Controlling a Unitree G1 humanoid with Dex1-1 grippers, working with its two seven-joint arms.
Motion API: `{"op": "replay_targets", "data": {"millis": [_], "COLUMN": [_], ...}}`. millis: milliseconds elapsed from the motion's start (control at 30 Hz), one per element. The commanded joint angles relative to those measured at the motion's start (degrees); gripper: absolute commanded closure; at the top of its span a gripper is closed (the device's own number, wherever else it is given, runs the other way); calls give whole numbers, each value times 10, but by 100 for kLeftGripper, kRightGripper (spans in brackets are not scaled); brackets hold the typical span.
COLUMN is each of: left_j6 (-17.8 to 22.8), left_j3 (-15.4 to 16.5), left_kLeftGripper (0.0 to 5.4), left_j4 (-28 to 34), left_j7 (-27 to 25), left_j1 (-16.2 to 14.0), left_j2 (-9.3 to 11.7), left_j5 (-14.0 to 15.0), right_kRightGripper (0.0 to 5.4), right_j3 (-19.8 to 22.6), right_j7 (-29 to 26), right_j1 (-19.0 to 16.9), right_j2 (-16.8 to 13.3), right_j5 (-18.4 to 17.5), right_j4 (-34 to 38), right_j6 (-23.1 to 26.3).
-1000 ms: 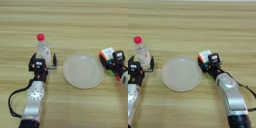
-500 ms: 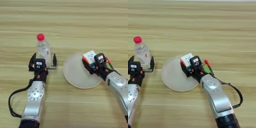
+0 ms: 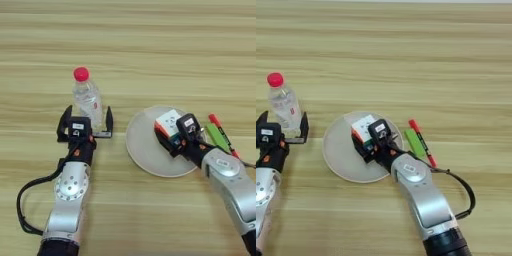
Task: Move the objects on the table
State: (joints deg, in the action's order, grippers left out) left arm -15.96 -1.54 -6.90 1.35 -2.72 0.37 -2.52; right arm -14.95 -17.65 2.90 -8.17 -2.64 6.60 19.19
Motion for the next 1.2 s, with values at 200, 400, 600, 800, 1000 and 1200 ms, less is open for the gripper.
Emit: {"op": "replay_targets", "data": {"millis": [200,400,600,800,1000,1200], "left_j6": [11,10,10,10,11,11], "left_j3": [-3,-3,-3,-4,-3,-3], "left_kLeftGripper": [0,0,0,0,0,0], "left_j4": [10,8,6,5,1,-4], "left_j7": [2,3,2,3,3,2], "left_j1": [-3,-2,0,1,3,6], "left_j2": [0,0,0,-1,-1,-1], "left_j5": [-9,-9,-9,-9,-8,-8], "right_kRightGripper": [205,205,205,140,65,15], "right_j3": [-5,-5,-5,-3,-1,2], "right_j7": [-4,-6,-7,-7,-7,-9], "right_j1": [1,2,4,6,8,10], "right_j2": [7,8,10,10,13,18], "right_j5": [5,6,6,7,6,2], "right_j4": [-9,-16,-27,-37,-48,-61], "right_j6": [-5,-6,-10,-15,-23,-49]}}
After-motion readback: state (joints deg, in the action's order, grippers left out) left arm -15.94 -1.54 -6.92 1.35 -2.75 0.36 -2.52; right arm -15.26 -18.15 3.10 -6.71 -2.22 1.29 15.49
